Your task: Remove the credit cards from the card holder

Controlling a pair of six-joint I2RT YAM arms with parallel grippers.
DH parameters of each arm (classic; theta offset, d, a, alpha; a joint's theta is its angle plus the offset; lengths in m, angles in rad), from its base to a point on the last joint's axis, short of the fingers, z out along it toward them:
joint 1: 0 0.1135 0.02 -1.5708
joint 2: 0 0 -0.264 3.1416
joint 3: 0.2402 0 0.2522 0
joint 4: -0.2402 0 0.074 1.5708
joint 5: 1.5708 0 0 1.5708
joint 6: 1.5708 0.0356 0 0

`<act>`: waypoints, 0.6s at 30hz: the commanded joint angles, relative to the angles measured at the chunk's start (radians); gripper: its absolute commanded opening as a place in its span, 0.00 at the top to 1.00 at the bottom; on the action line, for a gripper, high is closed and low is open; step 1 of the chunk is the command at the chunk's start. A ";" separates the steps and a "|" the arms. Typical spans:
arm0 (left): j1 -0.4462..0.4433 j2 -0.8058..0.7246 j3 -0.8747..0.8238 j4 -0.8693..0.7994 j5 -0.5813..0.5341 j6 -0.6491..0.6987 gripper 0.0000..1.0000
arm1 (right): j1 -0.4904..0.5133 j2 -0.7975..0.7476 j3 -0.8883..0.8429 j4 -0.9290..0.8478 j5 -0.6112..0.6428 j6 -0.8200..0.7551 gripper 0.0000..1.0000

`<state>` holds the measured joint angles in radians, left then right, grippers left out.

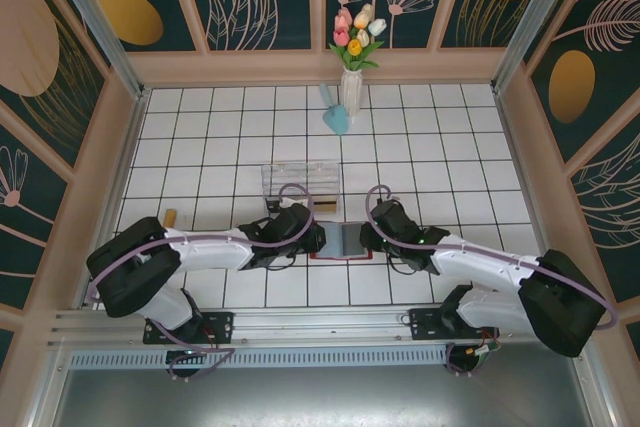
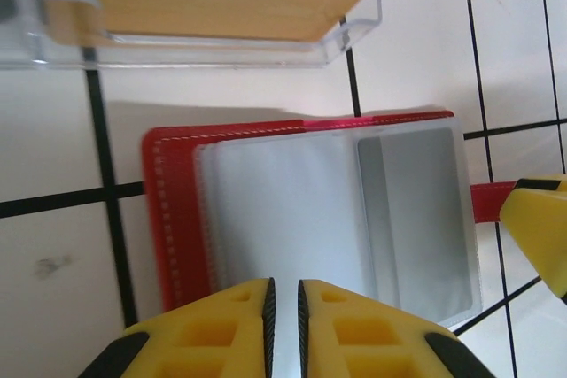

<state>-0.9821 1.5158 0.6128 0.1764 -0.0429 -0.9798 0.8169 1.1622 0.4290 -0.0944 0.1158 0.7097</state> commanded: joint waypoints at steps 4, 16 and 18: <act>-0.003 0.002 -0.027 -0.044 -0.046 0.013 0.82 | -0.007 0.079 0.011 0.062 -0.061 0.020 0.69; -0.003 0.073 -0.030 0.003 0.001 -0.005 0.82 | 0.011 0.058 0.034 0.068 -0.096 0.025 0.70; -0.003 0.082 -0.029 0.010 0.009 -0.007 0.82 | 0.021 0.051 0.042 0.067 -0.096 0.027 0.70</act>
<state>-0.9821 1.5669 0.5880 0.1818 -0.0574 -0.9775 0.8230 1.2442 0.4374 -0.0410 0.0414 0.7170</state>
